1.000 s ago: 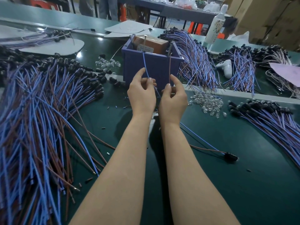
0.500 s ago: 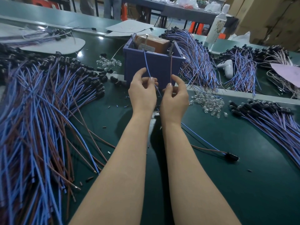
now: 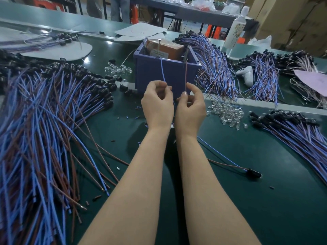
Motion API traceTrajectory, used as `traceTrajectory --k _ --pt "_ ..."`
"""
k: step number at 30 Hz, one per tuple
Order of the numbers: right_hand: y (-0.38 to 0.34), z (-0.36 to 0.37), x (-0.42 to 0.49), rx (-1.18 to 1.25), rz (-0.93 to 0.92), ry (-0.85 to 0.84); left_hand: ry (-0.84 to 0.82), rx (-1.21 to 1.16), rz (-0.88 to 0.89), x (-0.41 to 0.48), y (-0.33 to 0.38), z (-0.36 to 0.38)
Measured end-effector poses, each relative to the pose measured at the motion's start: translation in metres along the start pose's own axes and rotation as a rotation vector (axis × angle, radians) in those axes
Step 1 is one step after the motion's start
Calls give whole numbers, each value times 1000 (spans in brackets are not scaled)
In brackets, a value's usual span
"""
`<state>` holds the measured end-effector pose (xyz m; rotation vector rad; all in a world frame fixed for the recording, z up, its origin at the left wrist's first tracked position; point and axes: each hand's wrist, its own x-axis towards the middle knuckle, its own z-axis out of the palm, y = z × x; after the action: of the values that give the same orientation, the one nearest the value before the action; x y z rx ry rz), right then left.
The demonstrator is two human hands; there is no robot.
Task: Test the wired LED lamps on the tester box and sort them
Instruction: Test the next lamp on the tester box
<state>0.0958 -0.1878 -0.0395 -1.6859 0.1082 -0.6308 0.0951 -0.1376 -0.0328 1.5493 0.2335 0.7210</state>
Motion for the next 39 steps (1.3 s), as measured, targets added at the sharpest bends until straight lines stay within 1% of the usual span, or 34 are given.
traceTrajectory --k 8,14,21,39 --pt "1 2 1 19 -41 35 41 -67 -6 0 1 2" --pt "2 1 5 50 -29 112 72 -70 47 -4 2 5" --pt "2 3 6 23 -47 69 43 -94 -45 4 -1 3" --pt "2 3 5 24 -46 41 -12 -158 -101 11 -8 3"
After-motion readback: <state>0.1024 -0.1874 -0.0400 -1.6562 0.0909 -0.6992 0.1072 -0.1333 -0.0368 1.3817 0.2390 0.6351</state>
